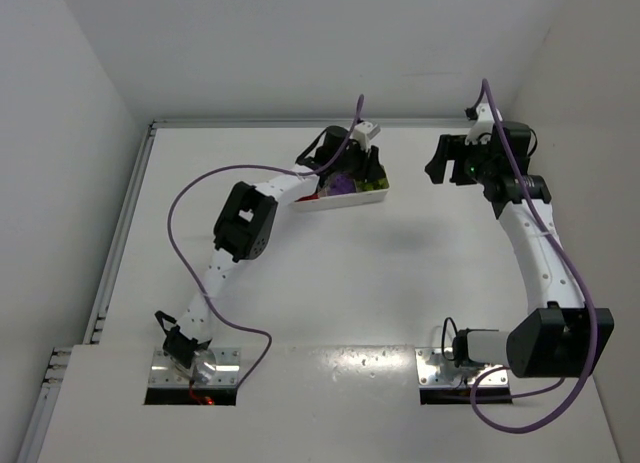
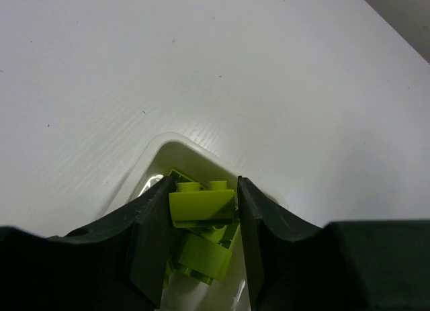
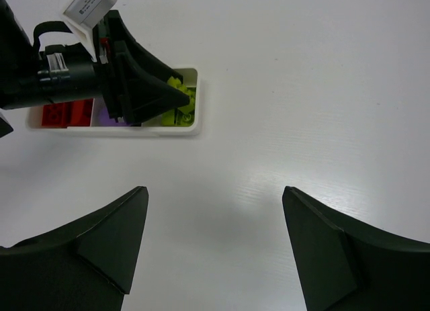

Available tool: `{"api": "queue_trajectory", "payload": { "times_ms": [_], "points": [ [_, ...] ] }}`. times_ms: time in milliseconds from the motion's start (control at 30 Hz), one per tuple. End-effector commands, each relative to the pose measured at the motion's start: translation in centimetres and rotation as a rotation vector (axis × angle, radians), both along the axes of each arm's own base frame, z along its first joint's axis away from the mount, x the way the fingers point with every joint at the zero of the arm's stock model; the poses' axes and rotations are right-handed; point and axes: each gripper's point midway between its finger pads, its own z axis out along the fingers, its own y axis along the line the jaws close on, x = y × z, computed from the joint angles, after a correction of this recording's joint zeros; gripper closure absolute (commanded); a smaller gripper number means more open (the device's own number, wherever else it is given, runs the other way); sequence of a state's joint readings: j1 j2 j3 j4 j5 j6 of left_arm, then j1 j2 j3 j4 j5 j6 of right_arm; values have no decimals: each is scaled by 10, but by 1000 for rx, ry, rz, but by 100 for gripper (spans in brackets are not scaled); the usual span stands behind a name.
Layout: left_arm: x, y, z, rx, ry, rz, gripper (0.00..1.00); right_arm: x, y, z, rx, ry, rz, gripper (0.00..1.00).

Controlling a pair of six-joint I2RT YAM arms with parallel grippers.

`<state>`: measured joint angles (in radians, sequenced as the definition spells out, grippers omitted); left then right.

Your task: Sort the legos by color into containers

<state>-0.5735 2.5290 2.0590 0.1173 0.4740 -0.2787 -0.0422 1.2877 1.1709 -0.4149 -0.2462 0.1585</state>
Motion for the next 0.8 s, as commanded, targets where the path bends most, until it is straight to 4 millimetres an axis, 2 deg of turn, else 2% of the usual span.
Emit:
{"api": "queue_trajectory", "payload": {
  "times_ms": [0, 67, 100, 133, 200, 233, 300, 333, 367, 400, 467, 500, 600, 633, 700, 733, 767],
  "points": [
    [-3, -11, 15, 2, -48, -30, 51, 0, 0, 11, 14, -38, -3, 19],
    [-3, -9, 26, -2, -62, -19, 49, 0, 0, 11, 14, -38, -3, 19],
    [-5, -5, 24, 13, -63, -14, 43, -1, 0, 7, 15, -29, -3, 19],
    [-6, -4, 42, 1, -96, -16, 39, 0, 0, 9, 14, -38, -3, 19],
    [-10, 2, 48, 9, -110, -6, 25, 0, 2, 7, 19, -38, 5, 18],
    [-9, 6, 74, -3, -145, 21, 23, 0, 4, 7, 25, -38, 16, 18],
    [-16, 16, 90, 12, -138, 47, 20, -1, 4, 8, 26, -42, 36, 18],
    [-18, 22, 105, 7, -135, 75, 17, -2, 4, 11, 15, -54, 42, 18],
    [-23, 32, 153, -27, -184, 86, 12, -3, 1, 7, 21, -44, 40, 17],
    [-32, 40, 165, -17, -174, 95, 4, -6, -3, 4, 6, -47, 50, 17],
    [-46, 54, 194, -15, -204, 113, 0, -11, -1, -3, 19, -44, 77, 17],
    [-61, 67, 229, -26, -242, 123, 0, -13, -2, -3, 13, -56, 90, 17],
    [-73, 100, 232, 36, -235, 175, 0, -18, 0, -23, 51, 10, 126, 15],
    [-84, 117, 228, 74, -194, 198, 0, -20, 4, -31, 61, 36, 150, 14],
    [-91, 142, 214, 155, -166, 255, 0, -19, -5, -54, 78, 114, 134, 14],
    [-99, 151, 206, 184, -155, 264, 0, -25, -2, -67, 96, 162, 142, 14],
    [-113, 175, 188, 222, -129, 290, 0, -25, -8, -76, 94, 183, 133, 14]
  ]
}}
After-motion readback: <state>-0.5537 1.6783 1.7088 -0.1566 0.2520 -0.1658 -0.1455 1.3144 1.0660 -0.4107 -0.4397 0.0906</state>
